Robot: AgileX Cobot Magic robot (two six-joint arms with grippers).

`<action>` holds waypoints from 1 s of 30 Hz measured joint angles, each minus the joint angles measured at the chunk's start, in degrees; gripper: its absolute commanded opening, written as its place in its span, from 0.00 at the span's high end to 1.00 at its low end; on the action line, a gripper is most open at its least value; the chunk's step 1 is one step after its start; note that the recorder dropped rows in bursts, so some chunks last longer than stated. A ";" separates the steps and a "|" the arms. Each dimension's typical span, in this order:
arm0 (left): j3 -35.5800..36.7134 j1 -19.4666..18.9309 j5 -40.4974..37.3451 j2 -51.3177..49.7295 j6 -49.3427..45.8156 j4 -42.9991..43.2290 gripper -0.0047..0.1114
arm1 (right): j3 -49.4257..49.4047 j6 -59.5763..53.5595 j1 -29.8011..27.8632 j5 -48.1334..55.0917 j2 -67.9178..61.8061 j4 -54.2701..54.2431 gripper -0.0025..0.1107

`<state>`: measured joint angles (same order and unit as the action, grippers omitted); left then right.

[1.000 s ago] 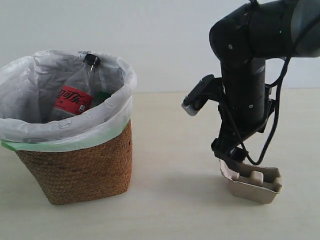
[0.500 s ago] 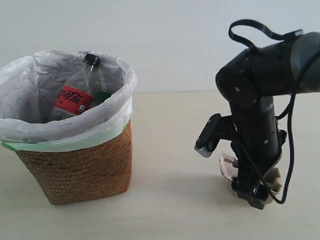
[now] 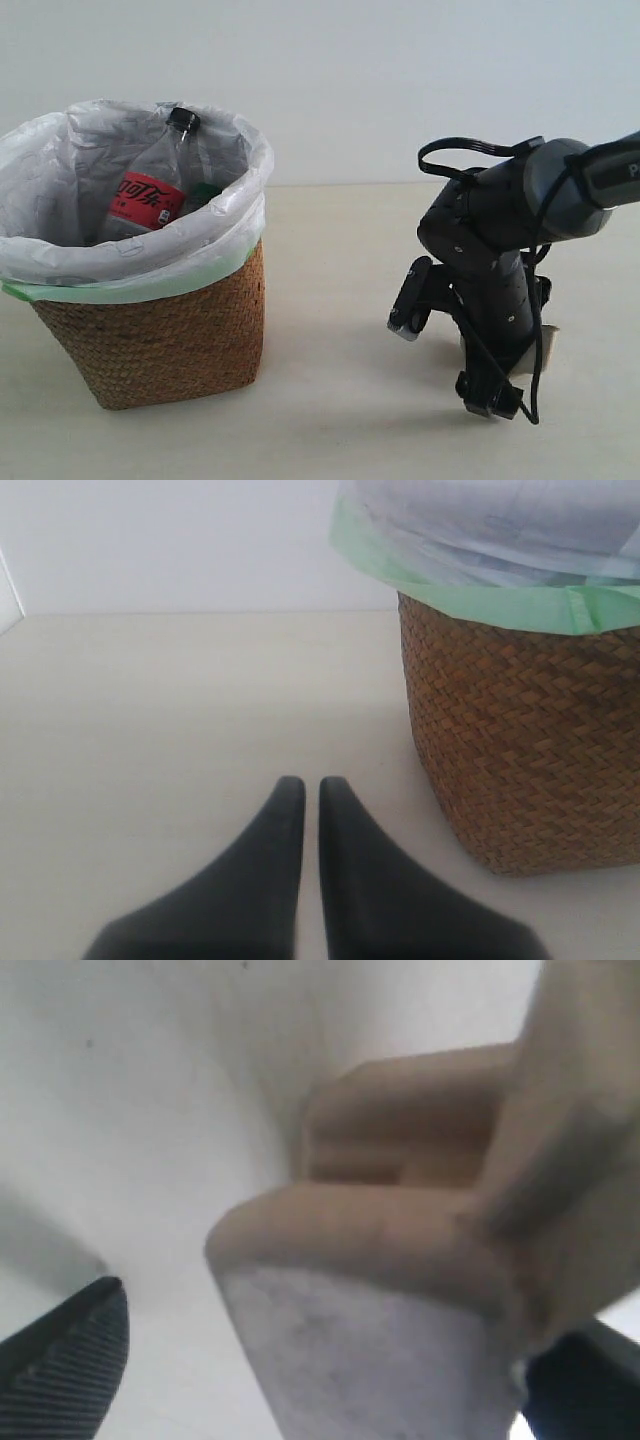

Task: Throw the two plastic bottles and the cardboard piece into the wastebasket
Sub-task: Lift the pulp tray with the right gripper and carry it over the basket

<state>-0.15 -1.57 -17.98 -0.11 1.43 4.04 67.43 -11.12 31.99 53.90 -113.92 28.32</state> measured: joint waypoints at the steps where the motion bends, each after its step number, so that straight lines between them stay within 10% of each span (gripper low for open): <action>1: 0.00 0.00 0.00 0.00 0.00 0.00 0.92 | 0.00 0.11 0.00 -0.63 0.00 0.00 0.21; 11: 0.00 0.00 0.00 0.00 0.00 0.00 0.92 | 0.00 2.81 0.00 -4.76 -0.04 1.31 0.98; 30: 0.00 0.00 0.00 0.00 0.00 0.00 0.92 | 7.97 20.34 0.00 9.87 1.88 19.57 0.98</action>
<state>-0.15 -1.57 -17.98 -0.11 1.43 4.04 75.40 9.21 31.99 63.77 -112.04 47.89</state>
